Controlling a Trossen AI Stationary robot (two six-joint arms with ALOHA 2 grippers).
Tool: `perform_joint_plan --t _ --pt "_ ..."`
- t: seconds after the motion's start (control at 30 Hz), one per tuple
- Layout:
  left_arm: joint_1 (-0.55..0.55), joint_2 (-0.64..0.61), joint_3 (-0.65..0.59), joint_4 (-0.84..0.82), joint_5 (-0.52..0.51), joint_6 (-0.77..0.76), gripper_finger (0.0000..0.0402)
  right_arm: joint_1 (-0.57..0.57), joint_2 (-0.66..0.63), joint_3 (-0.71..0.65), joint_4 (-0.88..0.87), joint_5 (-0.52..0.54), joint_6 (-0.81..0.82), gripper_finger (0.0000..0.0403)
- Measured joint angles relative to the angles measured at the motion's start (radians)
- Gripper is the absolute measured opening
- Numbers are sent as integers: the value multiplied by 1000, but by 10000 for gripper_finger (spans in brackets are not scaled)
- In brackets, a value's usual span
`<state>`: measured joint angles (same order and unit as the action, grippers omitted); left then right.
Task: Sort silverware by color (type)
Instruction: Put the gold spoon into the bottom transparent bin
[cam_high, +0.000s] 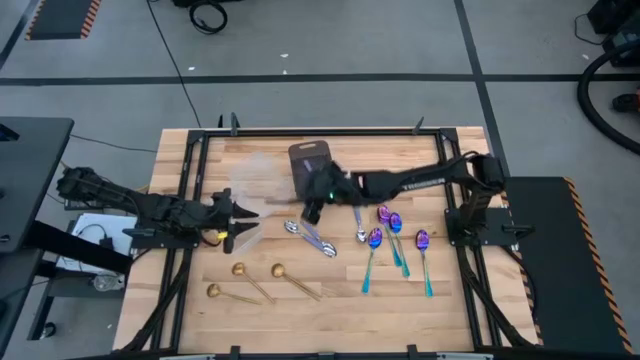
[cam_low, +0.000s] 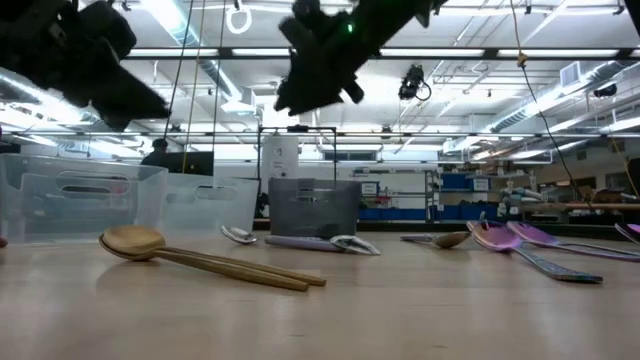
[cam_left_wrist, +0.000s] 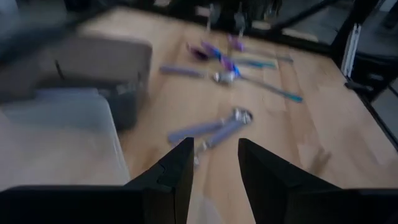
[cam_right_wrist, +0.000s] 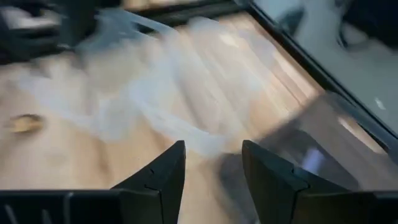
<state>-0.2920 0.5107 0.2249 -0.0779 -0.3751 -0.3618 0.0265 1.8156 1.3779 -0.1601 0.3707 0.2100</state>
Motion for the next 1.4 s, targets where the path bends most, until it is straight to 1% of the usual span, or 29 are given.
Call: perform_joint_plan --t 0.07,0.13,0.23,0.33,0.47,0.63,0.73,0.8,0.93,1.07,1.17,1.4 --pt "-14 0 0 -33 18 -42 133 40 -2 -41 120 6 -9 167" --pt "-30 0 0 -32 20 -63 133 73 -1 -86 215 11 -25 167" --pt "-39 0 0 -20 18 -65 133 108 7 -155 366 13 -22 167" --pt "-38 7 0 -17 17 -63 133 140 16 -208 414 14 -4 167" --pt "-52 31 0 -7 20 -17 133 179 25 -247 518 40 -3 167" --pt "-86 81 0 77 21 6 133 202 50 -265 638 33 -124 167" --pt "-112 126 0 96 18 -16 133 202 47 -262 638 32 -115 167" --pt "-135 168 0 104 -7 -38 132 201 49 -264 628 25 -102 167" --pt "-184 247 11 125 -36 -54 132 202 48 -263 606 -28 -99 167" --pt "-231 315 63 110 -69 -98 132 215 48 -263 610 -24 -158 167" --pt "-265 368 126 50 -99 -131 132 216 48 -263 605 -9 -185 167" --pt "-335 497 293 -211 -149 -261 132 213 48 -263 597 2 -221 167"
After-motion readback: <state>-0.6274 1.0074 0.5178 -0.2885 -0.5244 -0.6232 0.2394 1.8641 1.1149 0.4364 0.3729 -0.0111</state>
